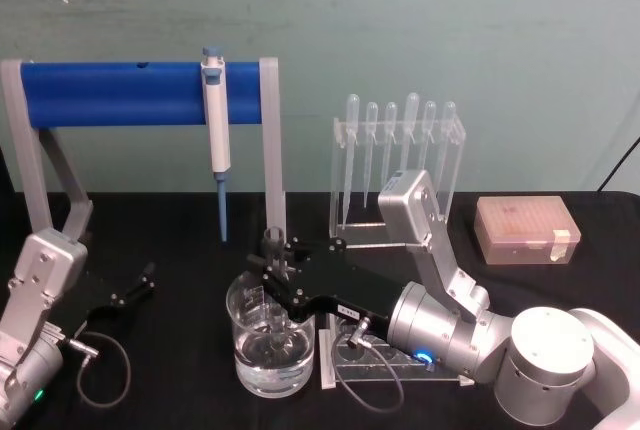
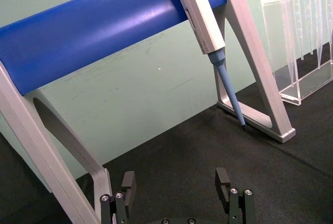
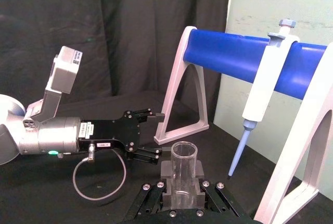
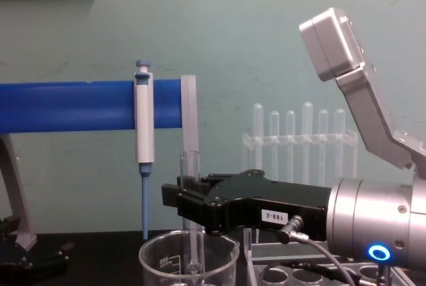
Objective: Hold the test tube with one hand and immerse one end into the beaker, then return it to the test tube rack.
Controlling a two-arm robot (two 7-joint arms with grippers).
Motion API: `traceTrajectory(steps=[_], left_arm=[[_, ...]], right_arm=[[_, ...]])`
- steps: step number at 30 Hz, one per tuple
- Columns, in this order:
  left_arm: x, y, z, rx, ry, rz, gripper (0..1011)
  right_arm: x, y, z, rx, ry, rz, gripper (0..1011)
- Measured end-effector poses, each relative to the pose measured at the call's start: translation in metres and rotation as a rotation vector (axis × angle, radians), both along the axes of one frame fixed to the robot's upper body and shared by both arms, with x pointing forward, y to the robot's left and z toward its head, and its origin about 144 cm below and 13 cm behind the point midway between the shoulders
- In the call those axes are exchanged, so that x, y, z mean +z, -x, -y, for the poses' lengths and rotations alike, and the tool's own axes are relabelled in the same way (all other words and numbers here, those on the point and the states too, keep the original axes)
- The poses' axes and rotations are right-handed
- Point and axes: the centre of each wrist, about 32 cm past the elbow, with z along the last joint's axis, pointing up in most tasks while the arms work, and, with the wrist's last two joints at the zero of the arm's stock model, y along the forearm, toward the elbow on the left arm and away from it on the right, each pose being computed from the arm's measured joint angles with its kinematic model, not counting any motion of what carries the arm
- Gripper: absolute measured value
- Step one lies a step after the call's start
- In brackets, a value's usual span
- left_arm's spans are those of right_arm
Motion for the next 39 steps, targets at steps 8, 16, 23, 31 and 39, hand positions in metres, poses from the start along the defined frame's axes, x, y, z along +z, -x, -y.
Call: traceTrajectory(steps=[8, 16, 23, 31, 39], left_arm=[[0.0, 0.0, 0.0, 0.0, 0.0, 0.0, 1000], [0.0, 0.0, 0.0, 0.0, 0.0, 0.0, 1000], [0.0, 0.0, 0.0, 0.0, 0.0, 0.0, 1000], [0.0, 0.0, 0.0, 0.0, 0.0, 0.0, 1000], [0.0, 0.0, 0.0, 0.0, 0.0, 0.0, 1000]], right_arm=[[0.0, 0.0, 0.0, 0.0, 0.0, 0.0, 228], [0.0, 0.0, 0.0, 0.0, 0.0, 0.0, 228], [0.0, 0.0, 0.0, 0.0, 0.0, 0.0, 228], [0.0, 0.0, 0.0, 0.0, 0.0, 0.0, 228], [0.0, 0.0, 0.0, 0.0, 0.0, 0.0, 228]])
